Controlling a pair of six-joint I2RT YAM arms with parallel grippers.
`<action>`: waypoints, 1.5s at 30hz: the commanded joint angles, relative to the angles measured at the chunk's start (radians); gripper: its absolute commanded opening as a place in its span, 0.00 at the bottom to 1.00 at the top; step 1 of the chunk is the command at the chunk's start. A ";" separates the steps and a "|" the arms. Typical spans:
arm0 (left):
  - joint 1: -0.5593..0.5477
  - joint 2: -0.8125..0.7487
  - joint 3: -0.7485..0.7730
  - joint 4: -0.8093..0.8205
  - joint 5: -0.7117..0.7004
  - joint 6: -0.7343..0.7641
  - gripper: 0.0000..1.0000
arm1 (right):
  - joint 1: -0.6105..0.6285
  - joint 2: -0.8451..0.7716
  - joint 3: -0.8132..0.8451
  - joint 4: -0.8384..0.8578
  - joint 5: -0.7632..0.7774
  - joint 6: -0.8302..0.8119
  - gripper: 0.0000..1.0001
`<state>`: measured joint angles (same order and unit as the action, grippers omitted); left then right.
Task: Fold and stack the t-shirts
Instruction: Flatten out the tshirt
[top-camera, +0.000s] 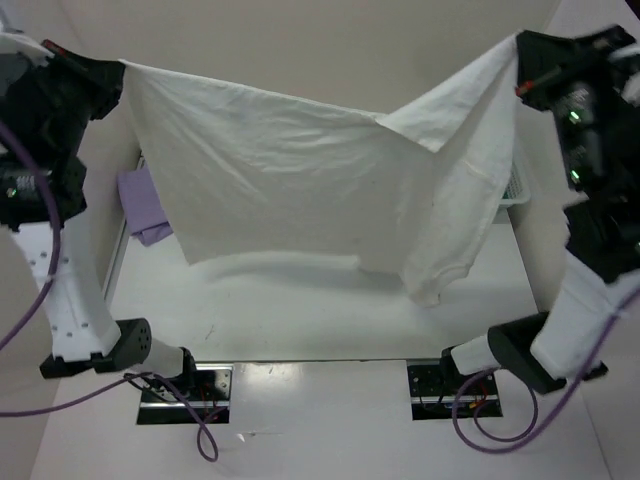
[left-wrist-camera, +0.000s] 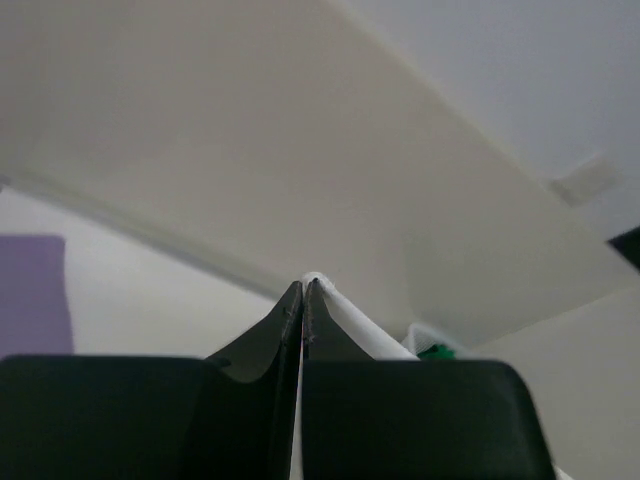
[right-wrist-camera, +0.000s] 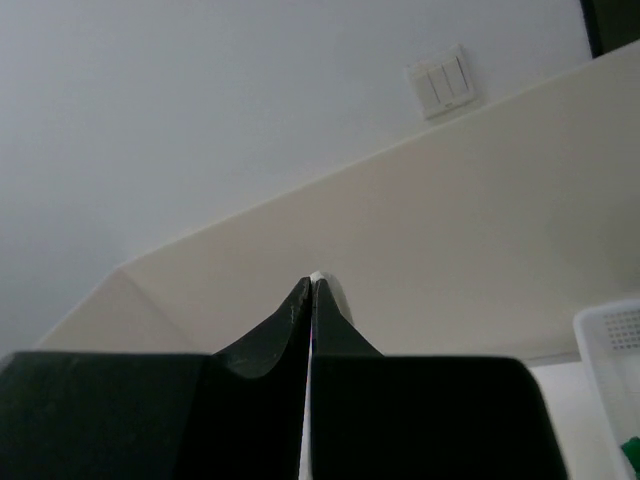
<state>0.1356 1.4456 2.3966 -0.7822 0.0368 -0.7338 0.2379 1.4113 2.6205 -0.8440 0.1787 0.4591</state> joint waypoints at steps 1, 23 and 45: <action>0.004 0.108 -0.131 0.044 -0.057 0.020 0.00 | 0.005 0.263 -0.012 0.066 0.018 -0.102 0.00; 0.145 0.460 0.277 0.069 0.035 -0.049 0.00 | -0.264 0.528 0.256 0.315 -0.188 0.044 0.00; 0.059 -0.132 -1.001 0.140 -0.281 0.053 0.00 | -0.264 -0.199 -1.549 0.278 -0.198 0.043 0.00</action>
<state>0.1917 1.4677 1.5936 -0.6842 -0.0952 -0.7063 -0.0074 1.3846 1.1713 -0.5446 -0.0067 0.4892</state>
